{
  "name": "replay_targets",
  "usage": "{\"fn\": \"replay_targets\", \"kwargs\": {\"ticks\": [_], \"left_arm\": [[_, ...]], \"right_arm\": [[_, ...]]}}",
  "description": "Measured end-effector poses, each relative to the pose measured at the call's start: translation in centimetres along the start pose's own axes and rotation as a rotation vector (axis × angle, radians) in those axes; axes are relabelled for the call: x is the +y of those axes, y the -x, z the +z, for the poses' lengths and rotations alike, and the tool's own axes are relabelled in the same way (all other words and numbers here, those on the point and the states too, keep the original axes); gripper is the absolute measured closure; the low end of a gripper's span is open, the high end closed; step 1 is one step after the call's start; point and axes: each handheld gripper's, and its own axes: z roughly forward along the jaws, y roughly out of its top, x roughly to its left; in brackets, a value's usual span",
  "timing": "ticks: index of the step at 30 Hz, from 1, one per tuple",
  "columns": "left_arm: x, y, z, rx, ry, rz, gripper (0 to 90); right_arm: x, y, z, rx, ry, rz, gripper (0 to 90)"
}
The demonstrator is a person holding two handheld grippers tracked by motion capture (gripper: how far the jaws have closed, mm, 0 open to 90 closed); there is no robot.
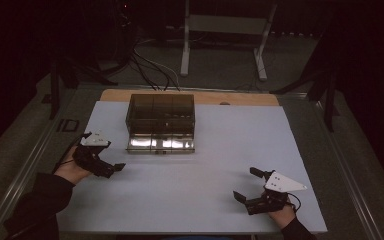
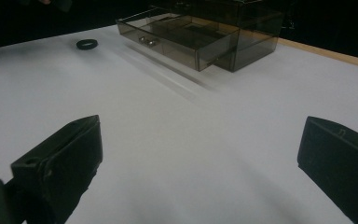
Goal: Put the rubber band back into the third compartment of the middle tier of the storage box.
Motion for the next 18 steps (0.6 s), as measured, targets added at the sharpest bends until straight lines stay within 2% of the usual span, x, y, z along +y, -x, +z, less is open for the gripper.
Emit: {"fn": "replay_targets", "kwargs": {"ticks": [3, 10, 18], "left_arm": [[-0.7, 0.0, 0.2, 0.005, -0.008, -0.014, 2.9], [-2.4, -0.3, 0.5, 0.022, 0.013, -0.069, 2.9], [-5.2, -0.7, 0.9, 0.098, 0.044, -0.160, 3.3]], "right_arm": [[0.0, 0.0, 0.0, 0.001, -0.003, 0.001, 0.0], [0.0, -0.1, 0.1, 0.000, -0.008, 0.000, 0.0], [0.0, -0.1, 0.1, 0.003, -0.007, -0.002, 0.0]]}}
